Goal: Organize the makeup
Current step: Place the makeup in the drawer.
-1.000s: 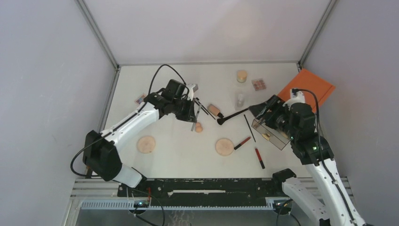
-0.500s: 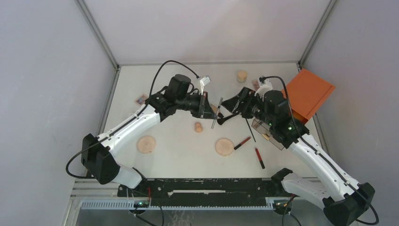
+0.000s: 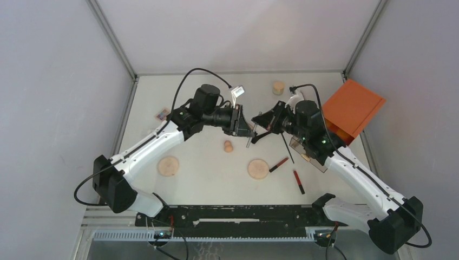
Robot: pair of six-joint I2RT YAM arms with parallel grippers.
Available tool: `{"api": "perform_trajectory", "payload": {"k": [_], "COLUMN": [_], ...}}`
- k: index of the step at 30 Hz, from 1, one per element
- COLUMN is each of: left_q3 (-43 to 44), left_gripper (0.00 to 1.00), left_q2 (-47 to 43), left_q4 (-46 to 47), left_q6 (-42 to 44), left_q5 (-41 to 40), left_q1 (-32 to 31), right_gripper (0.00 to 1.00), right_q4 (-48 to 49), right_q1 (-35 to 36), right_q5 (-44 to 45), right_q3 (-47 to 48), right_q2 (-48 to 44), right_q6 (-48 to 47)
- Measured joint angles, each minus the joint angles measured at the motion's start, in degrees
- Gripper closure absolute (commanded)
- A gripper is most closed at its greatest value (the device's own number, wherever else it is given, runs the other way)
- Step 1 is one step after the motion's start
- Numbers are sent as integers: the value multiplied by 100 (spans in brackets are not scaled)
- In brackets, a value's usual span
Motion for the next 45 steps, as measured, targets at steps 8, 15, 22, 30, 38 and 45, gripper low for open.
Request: {"api": "perform_trajectory", "payload": {"k": [8,15,22,30,38,45], "left_q3": [476,627,750,1189,2159,3451], "left_gripper": [25,23,16,11,17,18], "left_q2": [0,-144,404,1652,2861,3967], "left_q4": [-861,-1510,-2074,-2339,-2251,-2376], "left_q6": [566,935,855,575,184,-378], "left_q5": [-249,-870,-2048,-3167,-4035,-4671], "left_q1": [-7,697,1561,1593,1644,1860], "right_gripper": [100,100,100,51,32,32], "right_q4": [-699,-2299,-3244,-3484,-3606,-3598], "right_q1": [-579,-2549,-3335,-3377,-3377,-3379], "right_q5": [605,1281,1346,1305,1244,1357], "right_q3": [13,516,717,310,254,291], "right_q2": [-990,-2256,-2138,-1604,-1484,-1705], "right_q6": [-190,-949,-1554,-1714,-1818,-1886]}}
